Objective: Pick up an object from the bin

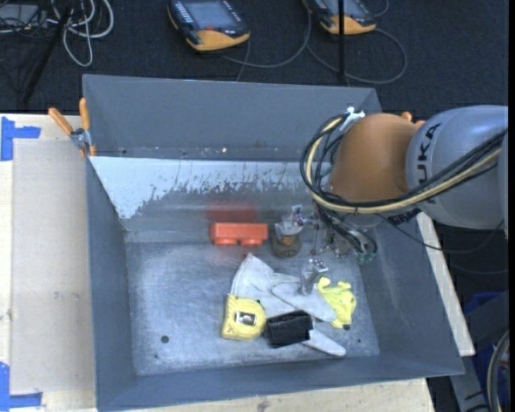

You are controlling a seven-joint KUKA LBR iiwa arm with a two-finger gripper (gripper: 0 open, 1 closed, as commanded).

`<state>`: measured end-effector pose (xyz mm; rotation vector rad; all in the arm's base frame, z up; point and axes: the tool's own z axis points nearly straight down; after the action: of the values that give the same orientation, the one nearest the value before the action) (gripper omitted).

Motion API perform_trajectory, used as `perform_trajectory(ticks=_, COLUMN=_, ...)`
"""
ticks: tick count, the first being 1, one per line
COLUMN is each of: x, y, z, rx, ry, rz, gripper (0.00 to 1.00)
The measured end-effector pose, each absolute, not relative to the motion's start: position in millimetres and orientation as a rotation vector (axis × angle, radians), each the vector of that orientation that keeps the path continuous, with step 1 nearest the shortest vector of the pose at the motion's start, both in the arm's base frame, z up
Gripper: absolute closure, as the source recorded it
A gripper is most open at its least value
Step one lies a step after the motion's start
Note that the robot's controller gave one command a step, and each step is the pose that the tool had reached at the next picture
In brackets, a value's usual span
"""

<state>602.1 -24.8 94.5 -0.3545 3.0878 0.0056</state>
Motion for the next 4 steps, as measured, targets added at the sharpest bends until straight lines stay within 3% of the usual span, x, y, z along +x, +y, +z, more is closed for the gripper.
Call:
perform_trajectory(ticks=1, x=607.8, y=-22, z=91, rx=0.147, ry=3.085, rz=0.021, gripper=1.00)
perform_trajectory(ticks=3, x=605.6, y=-23, z=96, rx=0.145, ry=3.089, rz=0.019, gripper=1.00)
perform_trajectory(ticks=4, x=601.7, y=-36, z=120, rx=0.291, ry=3.117, rz=0.010, gripper=1.00)
